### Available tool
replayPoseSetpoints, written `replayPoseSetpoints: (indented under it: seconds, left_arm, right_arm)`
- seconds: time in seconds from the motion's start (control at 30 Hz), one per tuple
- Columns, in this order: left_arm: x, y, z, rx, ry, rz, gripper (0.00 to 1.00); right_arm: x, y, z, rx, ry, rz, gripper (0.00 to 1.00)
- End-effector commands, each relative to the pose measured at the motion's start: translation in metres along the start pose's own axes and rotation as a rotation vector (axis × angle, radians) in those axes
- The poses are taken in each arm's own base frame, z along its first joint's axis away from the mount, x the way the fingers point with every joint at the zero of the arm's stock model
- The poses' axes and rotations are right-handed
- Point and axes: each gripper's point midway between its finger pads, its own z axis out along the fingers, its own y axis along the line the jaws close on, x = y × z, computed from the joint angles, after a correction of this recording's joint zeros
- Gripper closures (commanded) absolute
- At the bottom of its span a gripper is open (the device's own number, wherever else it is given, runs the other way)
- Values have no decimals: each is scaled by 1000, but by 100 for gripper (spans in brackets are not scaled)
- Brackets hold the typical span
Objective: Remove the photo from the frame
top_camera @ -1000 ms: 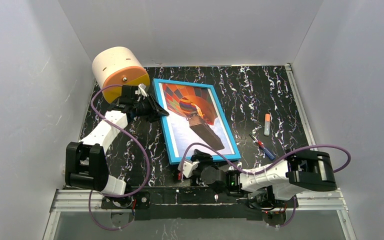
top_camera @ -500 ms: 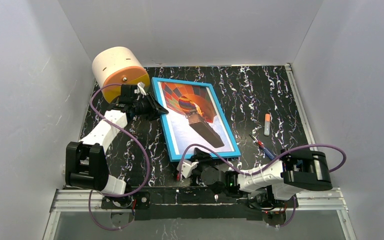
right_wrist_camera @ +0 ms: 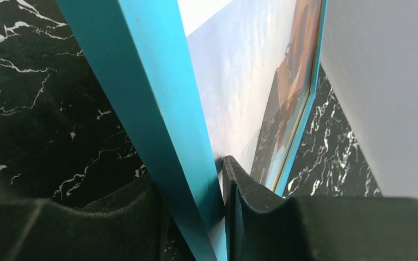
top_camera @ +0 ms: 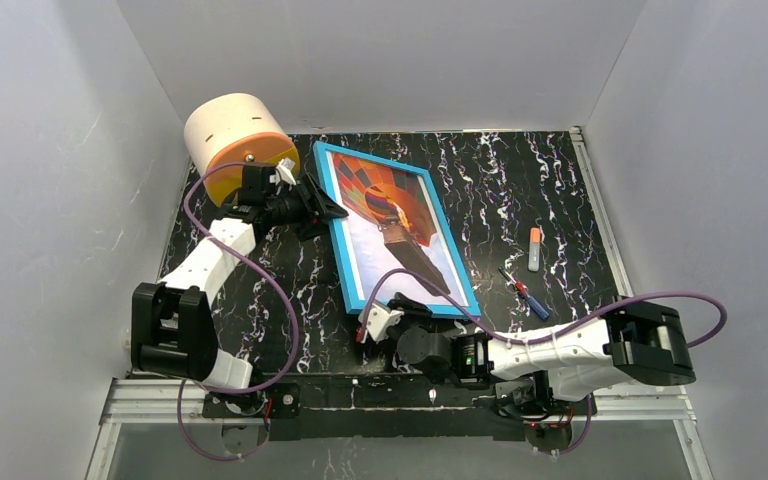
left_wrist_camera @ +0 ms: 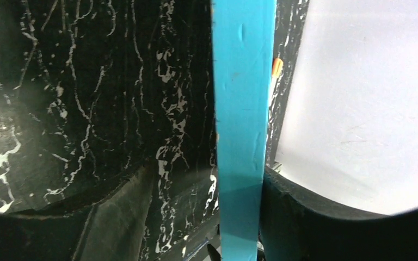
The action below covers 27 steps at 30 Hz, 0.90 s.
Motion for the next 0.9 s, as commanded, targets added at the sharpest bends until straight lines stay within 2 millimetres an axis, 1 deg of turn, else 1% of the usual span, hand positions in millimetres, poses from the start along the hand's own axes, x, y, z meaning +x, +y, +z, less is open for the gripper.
replayPoseSetpoints:
  seconds: [0.0,0.03,0.23,0.37,0.53,0.57,0.6,0.63,0.7,0.77,0.83,0.87]
  left_arm:
    - [-1,-27,-11,80,2,19,33]
    - [-2,-30,-12,88,-5,20,29]
    - [-11,-49,-22,134,-46,49,11]
    - [-18,-62,-29,170,-76,68,2]
    - [-26,-90,-46,245,-129,84,2]
    - [-30,-99,-55,258,-161,101,2]
    - [-32,-100,-59,246,-181,112,2]
    - [-34,-99,-63,229,-205,121,2]
    - [-37,-89,-73,168,-280,126,2]
    - [-36,-71,-77,108,-344,92,1]
    - [-29,-50,-78,66,-381,54,2]
    - [-22,-39,-76,48,-381,36,2]
  right_arm:
    - [-29,-31,-5,136,-29,381,93]
    - [-31,-33,-6,139,-29,396,93]
    - [-32,-34,-9,140,-30,462,94]
    - [-31,-33,-10,137,-32,502,94]
    - [-28,-33,-13,134,-34,550,96]
    - [-30,-35,-14,137,-37,577,96]
    - [-31,-35,-15,134,-42,588,96]
    - [-33,-36,-15,131,-45,600,96]
    - [-36,-39,-17,134,-51,629,96]
    - [-42,-40,-19,124,-59,669,96]
    - [-50,-43,-21,111,-73,716,96]
    - [-55,-45,-22,107,-82,744,96]
